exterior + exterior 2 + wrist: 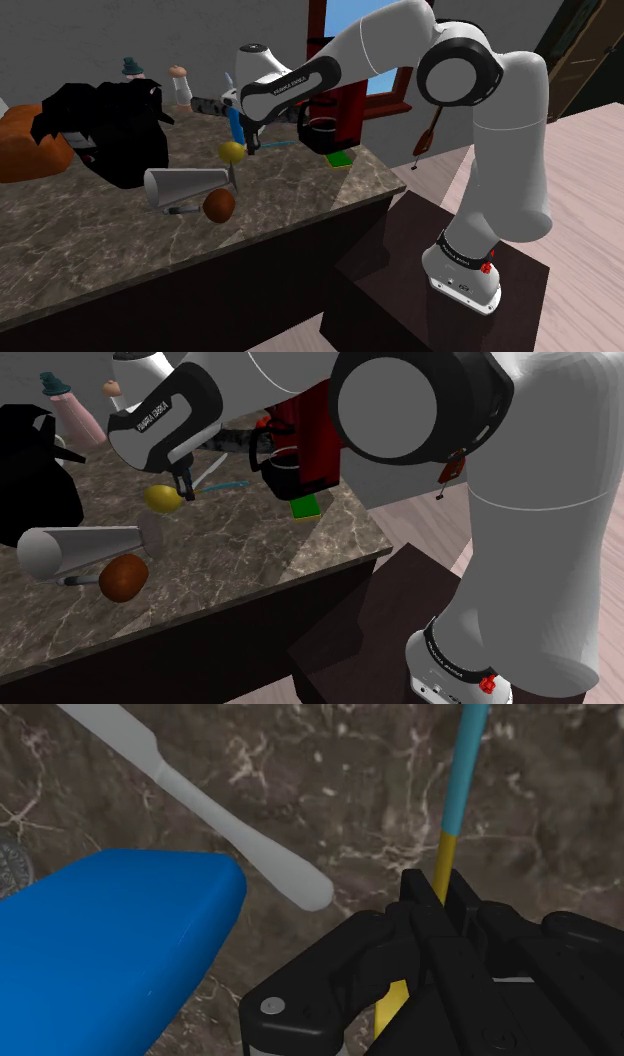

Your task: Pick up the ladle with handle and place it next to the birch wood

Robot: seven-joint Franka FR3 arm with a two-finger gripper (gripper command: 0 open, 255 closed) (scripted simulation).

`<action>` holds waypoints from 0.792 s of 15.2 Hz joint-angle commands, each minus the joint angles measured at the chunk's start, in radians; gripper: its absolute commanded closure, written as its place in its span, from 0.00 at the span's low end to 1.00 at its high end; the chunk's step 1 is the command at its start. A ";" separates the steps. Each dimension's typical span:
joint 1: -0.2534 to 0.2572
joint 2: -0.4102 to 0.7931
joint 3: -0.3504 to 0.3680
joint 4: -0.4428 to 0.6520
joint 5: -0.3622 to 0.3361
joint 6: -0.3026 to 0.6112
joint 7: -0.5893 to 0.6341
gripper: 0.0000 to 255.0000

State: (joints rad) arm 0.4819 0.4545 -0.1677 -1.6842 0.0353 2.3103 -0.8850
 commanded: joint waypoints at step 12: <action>0.001 0.000 0.001 -0.003 0.000 0.002 0.000 0.00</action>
State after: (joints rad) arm 0.4831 0.4557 -0.1669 -1.6862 0.0356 2.3126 -0.8844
